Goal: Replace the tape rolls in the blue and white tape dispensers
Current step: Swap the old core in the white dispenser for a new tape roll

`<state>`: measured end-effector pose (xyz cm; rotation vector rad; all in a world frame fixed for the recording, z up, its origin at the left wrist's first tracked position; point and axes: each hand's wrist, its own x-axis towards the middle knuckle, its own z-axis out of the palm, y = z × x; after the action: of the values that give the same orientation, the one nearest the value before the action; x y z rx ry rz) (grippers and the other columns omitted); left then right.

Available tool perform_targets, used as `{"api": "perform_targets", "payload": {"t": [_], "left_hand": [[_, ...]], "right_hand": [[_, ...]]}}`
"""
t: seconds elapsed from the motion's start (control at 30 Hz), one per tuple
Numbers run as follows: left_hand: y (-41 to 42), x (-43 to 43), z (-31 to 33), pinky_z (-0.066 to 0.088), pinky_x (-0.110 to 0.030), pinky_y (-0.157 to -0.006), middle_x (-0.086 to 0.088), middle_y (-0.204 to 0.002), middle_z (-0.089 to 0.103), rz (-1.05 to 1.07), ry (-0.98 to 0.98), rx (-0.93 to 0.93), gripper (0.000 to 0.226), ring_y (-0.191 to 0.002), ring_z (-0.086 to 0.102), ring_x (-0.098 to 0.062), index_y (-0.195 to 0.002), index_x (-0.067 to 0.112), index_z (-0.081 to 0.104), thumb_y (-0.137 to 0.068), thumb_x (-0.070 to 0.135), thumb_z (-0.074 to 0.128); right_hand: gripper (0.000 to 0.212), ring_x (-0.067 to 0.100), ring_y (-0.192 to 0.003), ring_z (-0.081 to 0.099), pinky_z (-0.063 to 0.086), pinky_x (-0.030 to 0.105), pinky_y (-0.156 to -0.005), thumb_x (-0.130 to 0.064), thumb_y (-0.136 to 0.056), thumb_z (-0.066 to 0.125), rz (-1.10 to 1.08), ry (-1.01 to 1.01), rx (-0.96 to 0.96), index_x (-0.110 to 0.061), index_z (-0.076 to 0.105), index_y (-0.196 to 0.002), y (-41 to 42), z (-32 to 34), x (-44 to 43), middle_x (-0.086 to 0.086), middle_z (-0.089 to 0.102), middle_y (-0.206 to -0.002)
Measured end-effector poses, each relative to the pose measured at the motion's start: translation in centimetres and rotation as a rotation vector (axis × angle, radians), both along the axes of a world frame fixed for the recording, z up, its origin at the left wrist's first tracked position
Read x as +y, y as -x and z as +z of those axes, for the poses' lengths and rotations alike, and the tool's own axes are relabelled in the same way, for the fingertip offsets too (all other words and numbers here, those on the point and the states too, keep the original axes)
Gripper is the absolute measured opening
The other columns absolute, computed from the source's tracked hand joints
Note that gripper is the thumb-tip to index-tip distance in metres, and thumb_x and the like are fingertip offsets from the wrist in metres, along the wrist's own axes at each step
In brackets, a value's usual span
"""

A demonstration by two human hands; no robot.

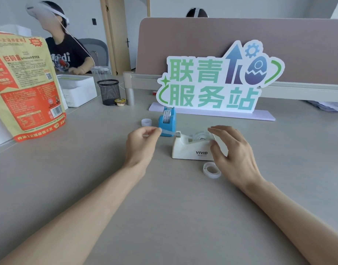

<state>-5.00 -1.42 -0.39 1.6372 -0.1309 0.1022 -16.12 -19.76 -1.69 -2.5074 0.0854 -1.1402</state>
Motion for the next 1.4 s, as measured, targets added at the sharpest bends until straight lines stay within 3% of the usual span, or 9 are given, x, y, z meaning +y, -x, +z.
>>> {"api": "perform_targets", "payload": {"t": [0.07, 0.2, 0.33, 0.47, 0.57, 0.83, 1.07, 1.2, 1.4], "left_hand": [[-0.3, 0.4, 0.1, 0.039, -0.022, -0.048, 0.011, -0.071, 0.058, -0.04, -0.056, 0.02, 0.01, -0.055, 0.045, -0.011, -0.084, 0.02, 0.07, -0.085, 0.03, 0.066], [-0.9, 0.5, 0.2, 0.038, -0.024, -0.054, 0.014, -0.062, 0.054, -0.053, -0.103, 0.003, 0.013, -0.056, 0.046, -0.006, -0.072, 0.024, 0.067, -0.084, 0.029, 0.066], [-0.7, 0.7, 0.2, 0.037, -0.023, -0.053, 0.015, -0.062, 0.058, -0.035, -0.125, -0.043, 0.017, -0.056, 0.05, -0.004, -0.064, 0.026, 0.065, -0.081, 0.029, 0.066], [-0.7, 0.9, 1.0, 0.043, -0.021, -0.067, 0.021, -0.076, 0.066, 0.001, -0.095, -0.146, 0.014, -0.071, 0.057, 0.001, -0.067, 0.027, 0.067, -0.081, 0.028, 0.066], [-0.6, 1.2, 1.2, 0.042, -0.022, -0.064, 0.018, -0.077, 0.065, 0.014, -0.112, -0.145, 0.014, -0.071, 0.057, -0.003, -0.066, 0.027, 0.066, -0.079, 0.028, 0.067], [-0.1, 1.5, 0.7, 0.042, -0.027, -0.064, 0.017, -0.066, 0.058, 0.068, -0.458, -0.198, 0.009, -0.069, 0.056, -0.012, -0.074, 0.023, 0.065, -0.08, 0.03, 0.063], [-0.5, 1.1, 0.0, 0.043, -0.027, -0.062, 0.013, -0.067, 0.06, -0.07, -0.595, -0.153, 0.01, -0.073, 0.061, -0.014, -0.075, 0.021, 0.065, -0.077, 0.03, 0.065], [-0.6, 0.3, -0.3, 0.048, -0.03, -0.069, 0.013, -0.074, 0.063, -0.165, -0.642, -0.087, 0.012, -0.079, 0.063, -0.018, -0.079, 0.022, 0.066, -0.077, 0.033, 0.064], [-0.7, 0.1, -0.3, 0.04, -0.029, -0.066, 0.006, -0.072, 0.063, -0.263, -0.686, -0.024, 0.016, -0.08, 0.059, -0.022, -0.074, 0.022, 0.065, -0.077, 0.037, 0.062]], "right_hand": [[0.036, 0.021, -0.114, 0.06, 0.047, 0.027, -0.089, -0.014, -0.085, 0.053, 0.014, 0.01, 0.016, -0.013, 0.065, -0.119, 0.0, -0.1, 0.1, 0.0, 0.064, -0.124], [0.034, 0.022, -0.111, 0.063, 0.051, 0.031, -0.087, -0.01, -0.086, 0.055, 0.029, 0.012, 0.011, -0.013, 0.065, -0.118, 0.0, -0.1, 0.0, 0.0, 0.064, -0.124], [0.034, 0.023, -0.109, 0.064, 0.048, 0.027, -0.085, -0.01, -0.086, 0.055, 0.027, 0.014, 0.002, -0.012, 0.065, -0.118, -0.1, -0.1, 0.0, 0.0, 0.064, -0.123], [0.032, 0.023, -0.109, 0.064, 0.048, 0.028, -0.086, -0.009, -0.086, 0.057, 0.029, 0.016, 0.0, -0.012, 0.065, -0.117, -0.1, -0.2, 0.0, 0.001, 0.065, -0.123], [0.033, 0.024, -0.109, 0.064, 0.049, 0.03, -0.086, -0.009, -0.087, 0.057, 0.033, 0.017, 0.005, -0.013, 0.065, -0.118, 0.0, -0.2, -0.1, 0.0, 0.065, -0.123], [0.034, 0.025, -0.107, 0.064, 0.049, 0.03, -0.087, -0.012, -0.086, 0.054, 0.029, 0.026, -0.004, -0.011, 0.065, -0.117, 0.0, -0.2, 0.0, 0.002, 0.065, -0.121], [0.035, 0.024, -0.106, 0.064, 0.049, 0.031, -0.087, -0.012, -0.085, 0.054, 0.028, 0.028, -0.001, -0.012, 0.064, -0.118, -0.1, -0.2, 0.0, 0.001, 0.066, -0.121], [0.035, 0.024, -0.107, 0.064, 0.051, 0.036, -0.087, -0.013, -0.085, 0.053, 0.027, 0.02, -0.002, -0.014, 0.064, -0.118, -0.1, -0.2, 0.0, 0.0, 0.065, -0.121], [0.037, 0.024, -0.109, 0.063, 0.051, 0.032, -0.085, -0.013, -0.084, 0.053, 0.028, 0.004, -0.006, -0.014, 0.063, -0.12, -0.1, -0.1, 0.2, 0.0, 0.064, -0.122]]}}
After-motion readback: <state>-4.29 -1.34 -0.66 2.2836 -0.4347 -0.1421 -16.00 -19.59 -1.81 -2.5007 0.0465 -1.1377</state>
